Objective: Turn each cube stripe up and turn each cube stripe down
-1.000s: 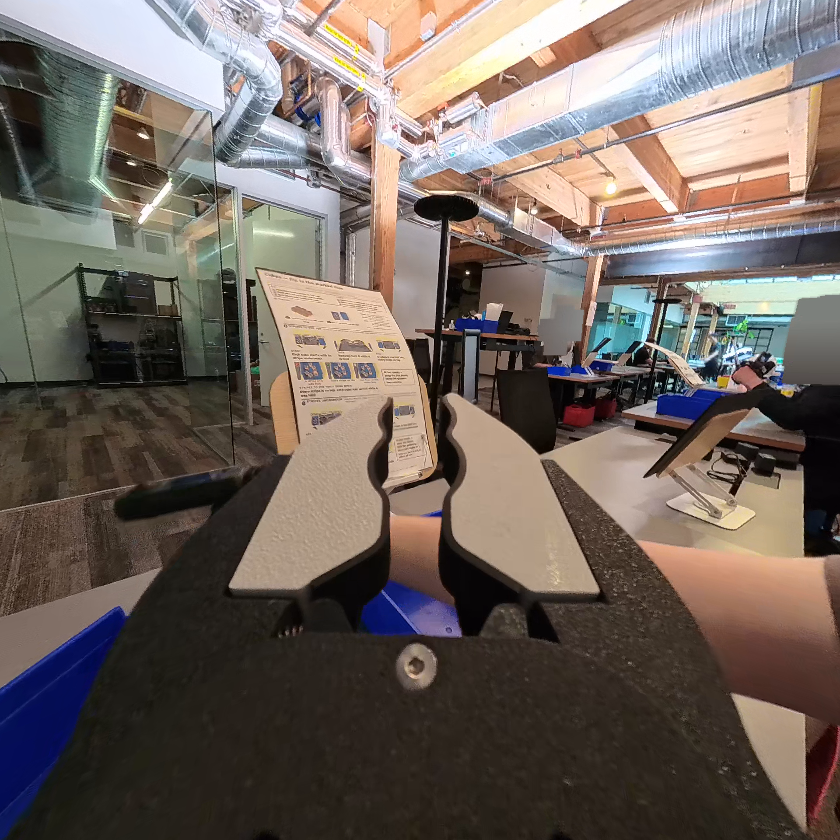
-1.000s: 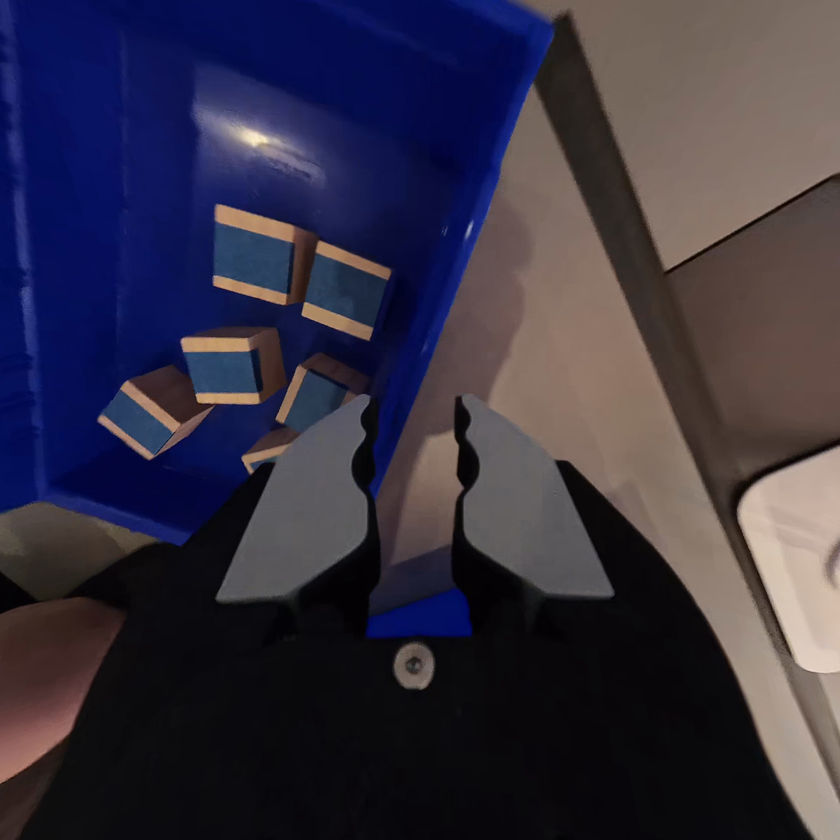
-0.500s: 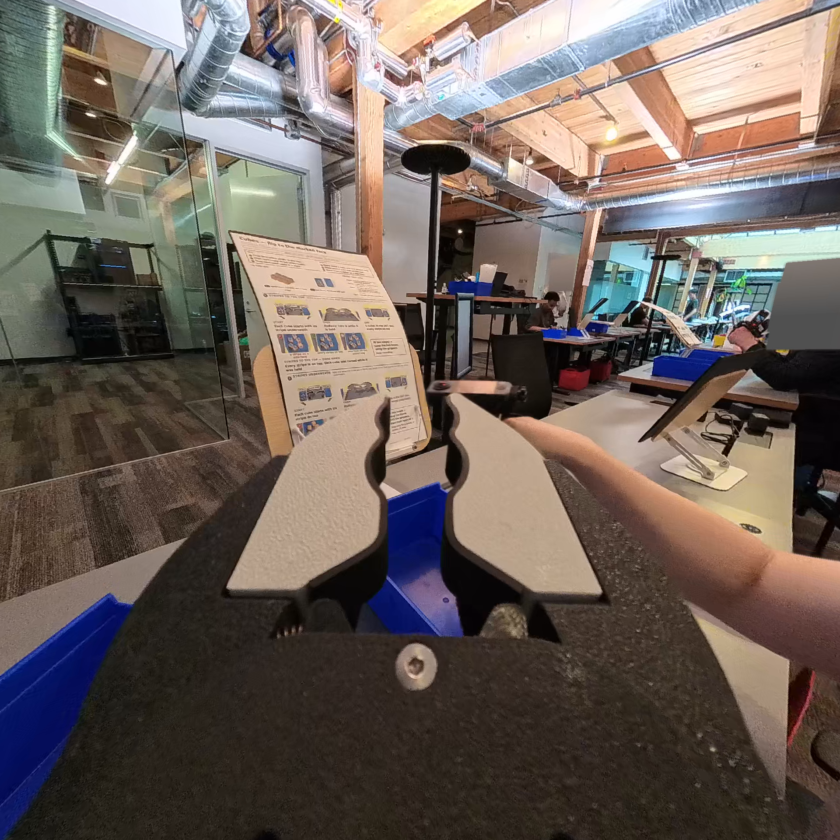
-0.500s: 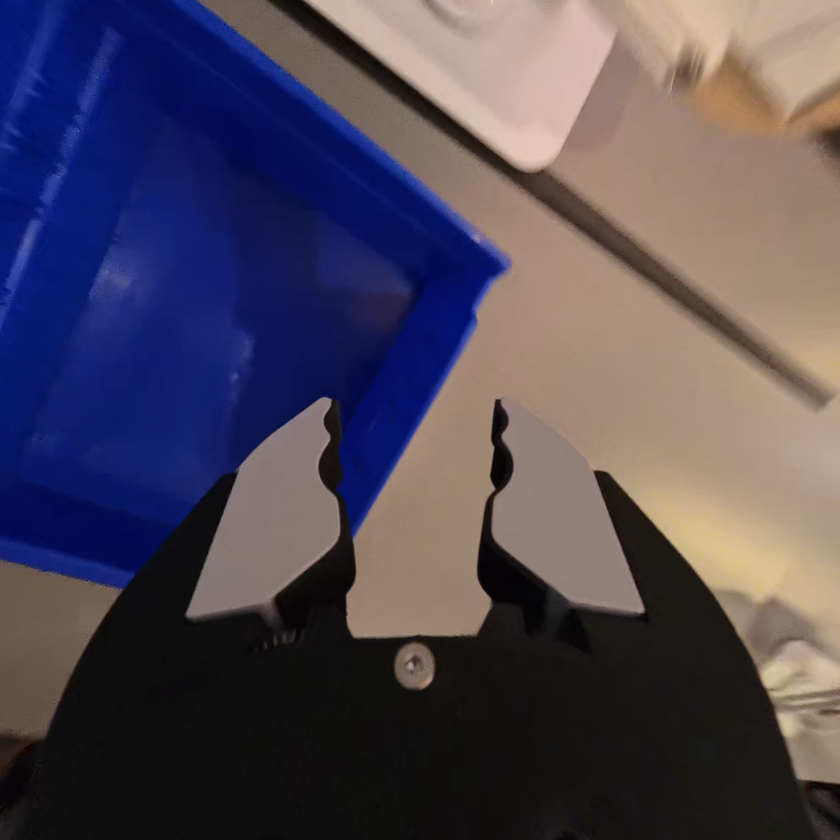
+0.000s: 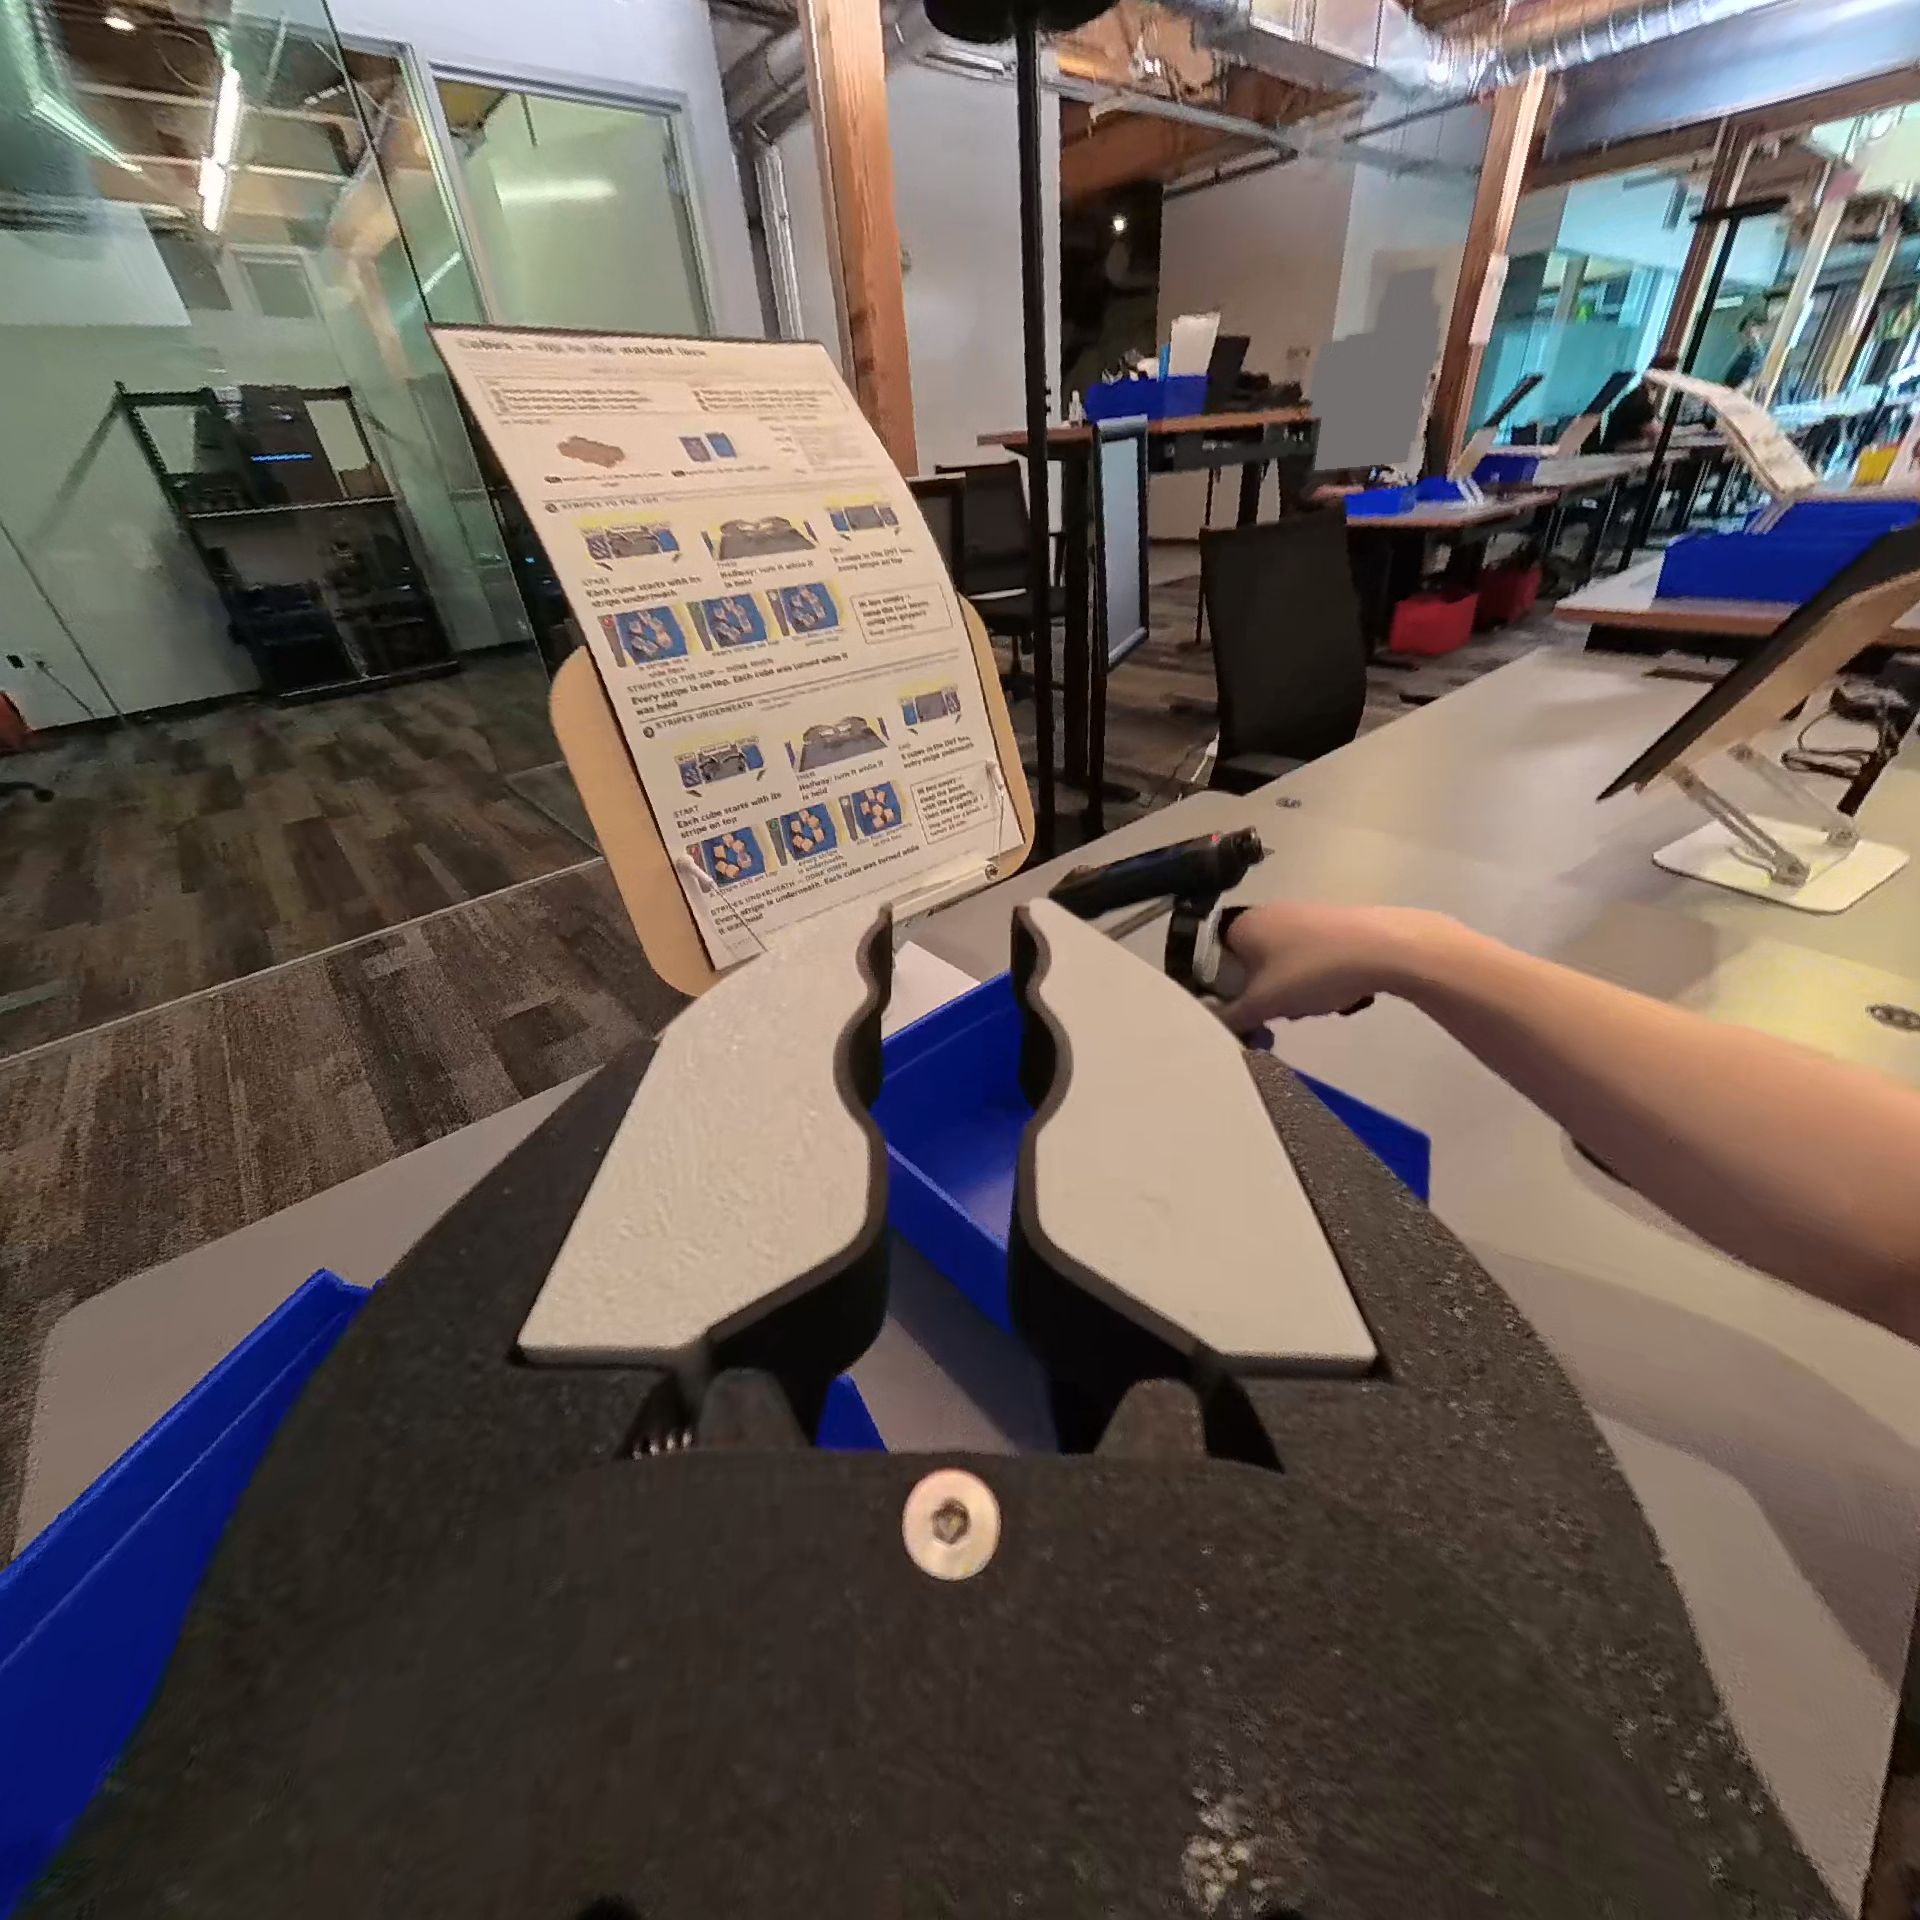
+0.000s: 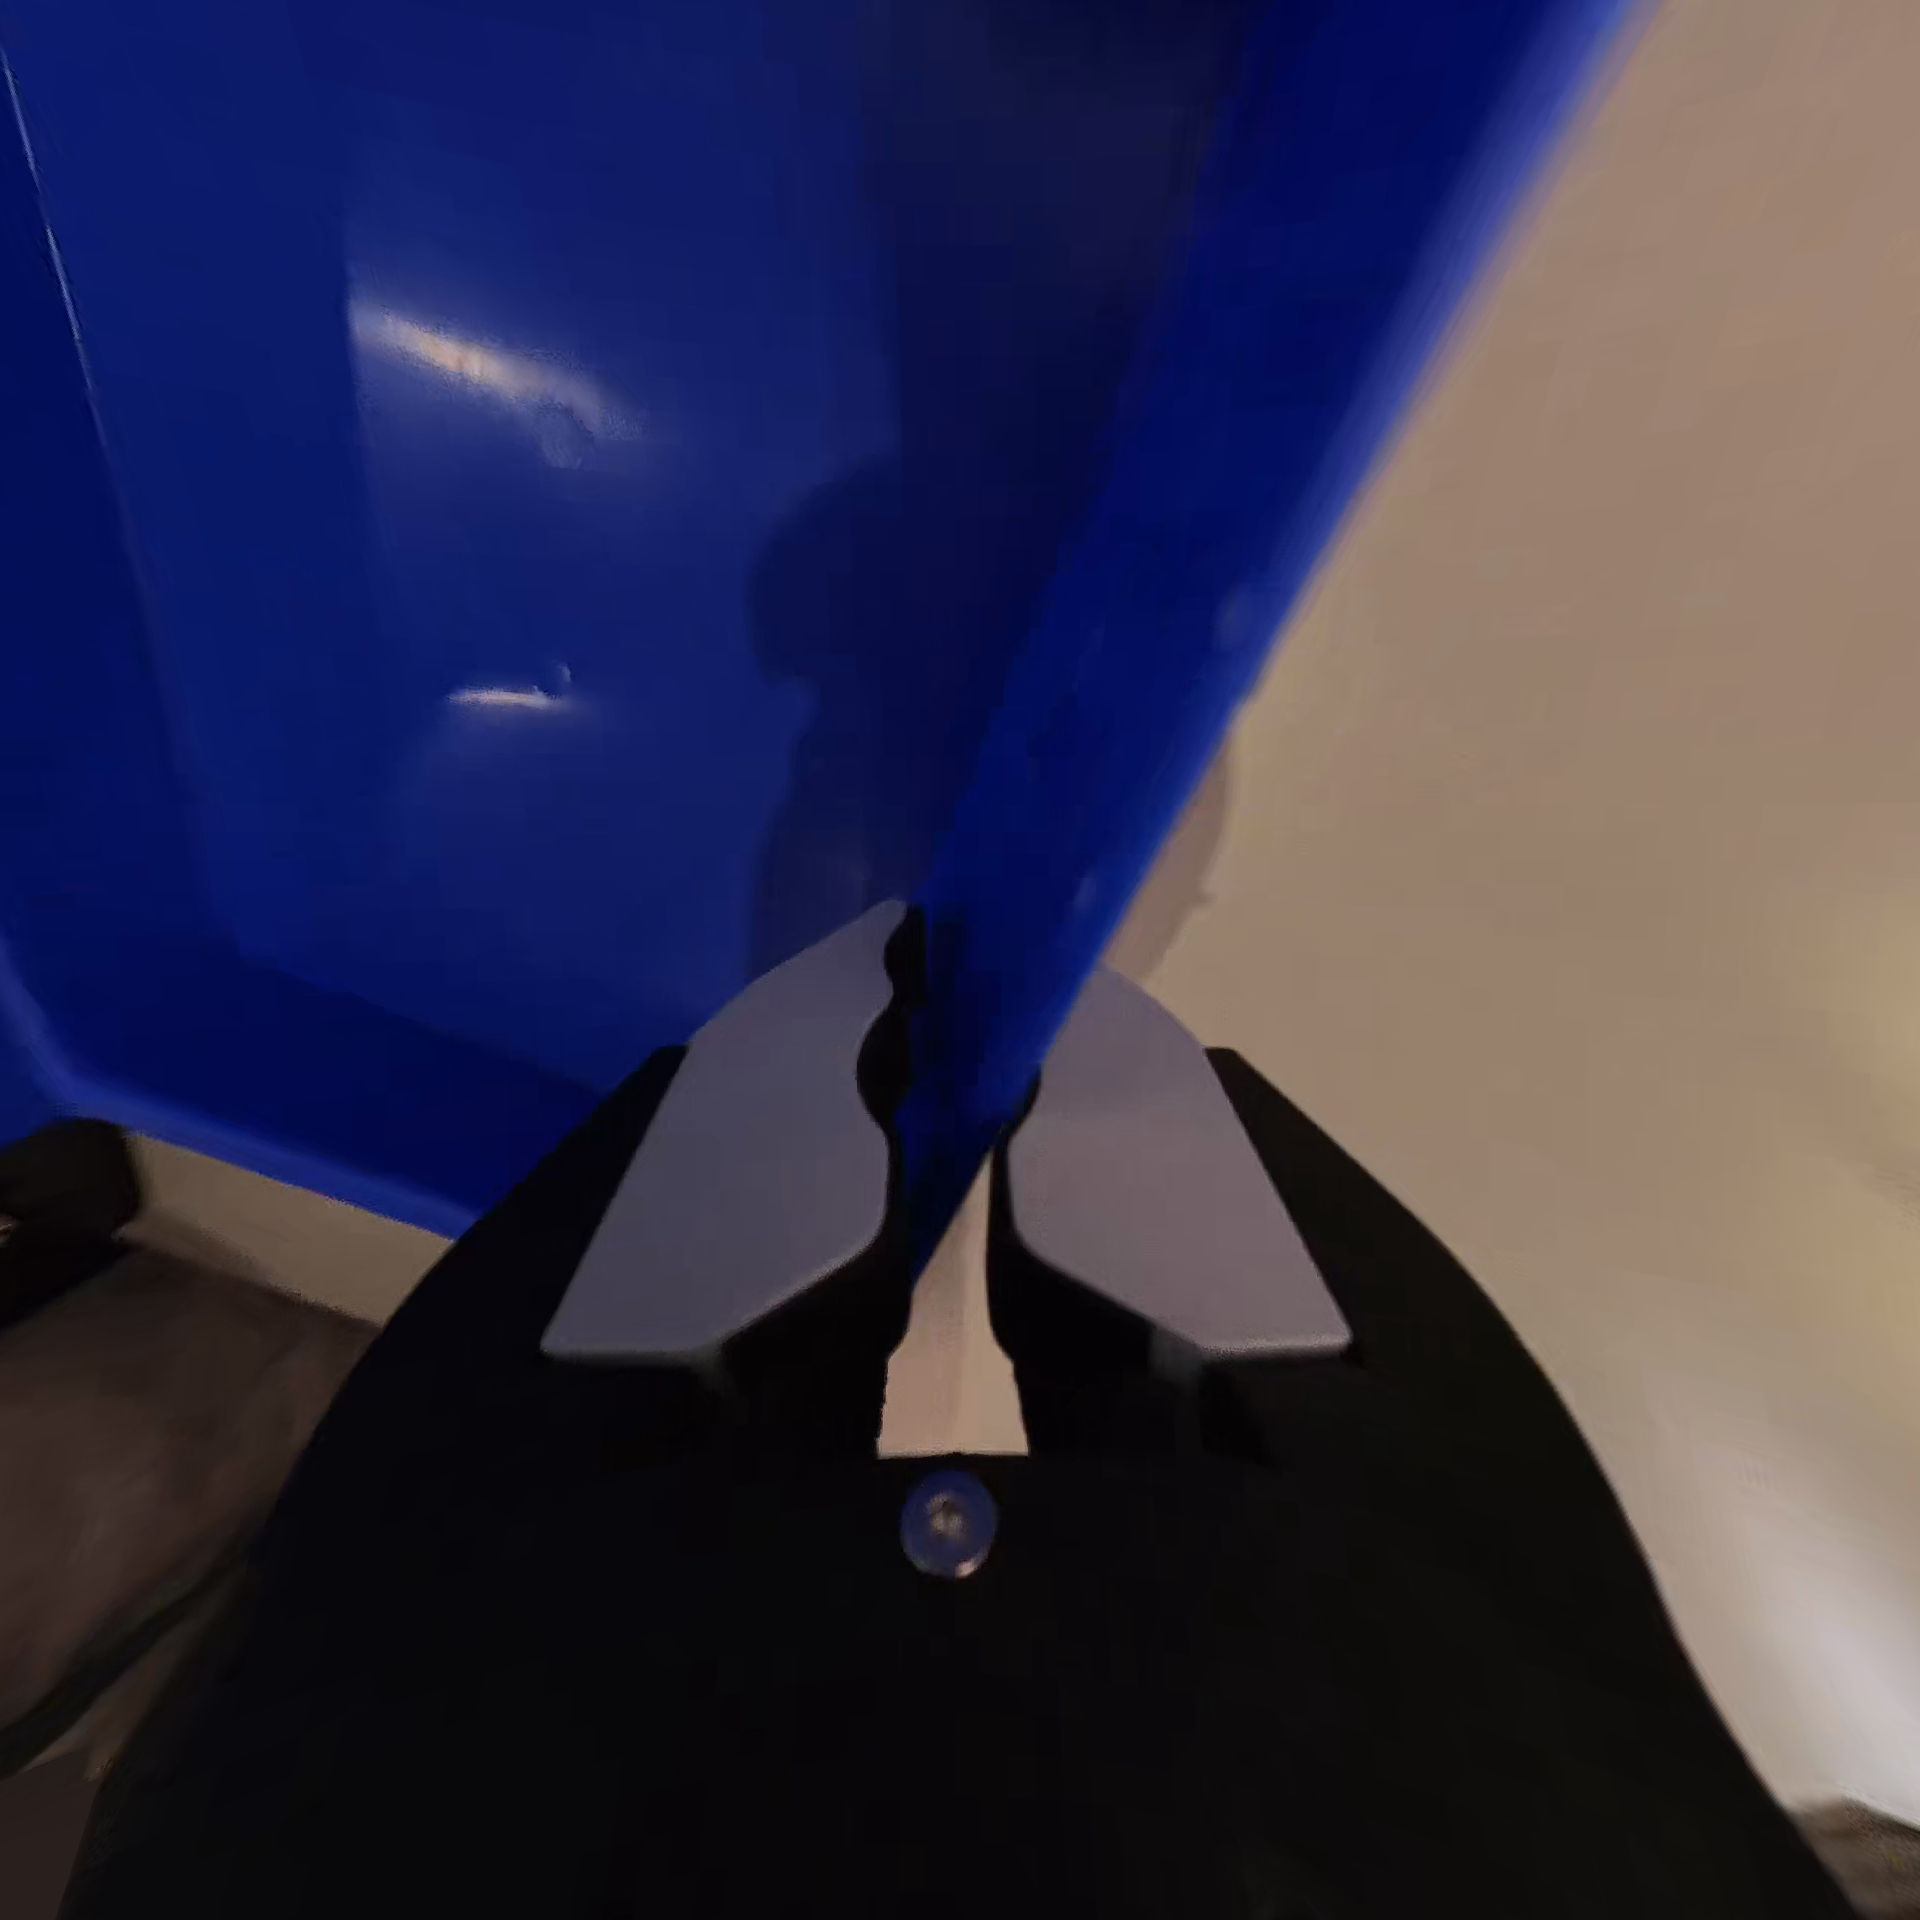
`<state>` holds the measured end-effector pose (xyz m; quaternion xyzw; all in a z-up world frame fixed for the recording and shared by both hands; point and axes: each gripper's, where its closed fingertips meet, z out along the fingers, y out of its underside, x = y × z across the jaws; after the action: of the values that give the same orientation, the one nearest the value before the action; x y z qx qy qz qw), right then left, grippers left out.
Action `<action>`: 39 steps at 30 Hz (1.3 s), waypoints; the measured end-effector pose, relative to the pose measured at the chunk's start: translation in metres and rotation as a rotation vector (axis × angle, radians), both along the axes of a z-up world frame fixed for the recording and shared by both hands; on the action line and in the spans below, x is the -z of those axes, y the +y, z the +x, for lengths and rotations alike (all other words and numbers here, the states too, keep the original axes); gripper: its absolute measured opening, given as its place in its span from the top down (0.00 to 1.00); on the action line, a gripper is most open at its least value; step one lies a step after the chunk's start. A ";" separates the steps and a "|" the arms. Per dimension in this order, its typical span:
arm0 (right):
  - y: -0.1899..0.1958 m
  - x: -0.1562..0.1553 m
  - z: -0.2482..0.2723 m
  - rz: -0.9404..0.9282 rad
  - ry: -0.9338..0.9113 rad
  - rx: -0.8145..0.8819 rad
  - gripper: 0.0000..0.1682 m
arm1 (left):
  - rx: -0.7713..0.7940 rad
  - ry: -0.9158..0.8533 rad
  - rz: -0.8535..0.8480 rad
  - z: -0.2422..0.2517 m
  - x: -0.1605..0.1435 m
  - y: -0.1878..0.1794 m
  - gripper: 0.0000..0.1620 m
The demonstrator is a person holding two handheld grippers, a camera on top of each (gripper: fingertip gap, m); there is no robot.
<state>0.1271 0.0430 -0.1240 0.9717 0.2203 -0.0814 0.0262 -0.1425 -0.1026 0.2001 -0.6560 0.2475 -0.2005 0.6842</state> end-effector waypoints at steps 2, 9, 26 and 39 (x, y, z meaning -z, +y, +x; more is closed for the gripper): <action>0.004 0.000 0.013 -0.023 0.048 0.005 0.94 | 0.006 0.021 -0.011 0.007 0.003 0.001 0.87; 0.022 0.001 0.105 -0.001 0.022 0.084 0.96 | 0.016 0.040 -0.002 0.020 0.002 0.004 0.88; 0.017 0.004 0.312 -0.031 -0.015 0.361 0.96 | -0.015 0.220 -0.065 0.065 0.027 0.026 0.89; 0.028 -0.020 0.347 0.230 0.062 0.400 0.80 | -0.235 0.376 -0.139 0.036 0.037 0.043 0.86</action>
<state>0.4744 0.0708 -0.1044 0.9897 0.0317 -0.0890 -0.1080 -0.1066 -0.0593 0.1630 -0.7518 0.2781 -0.0105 0.5978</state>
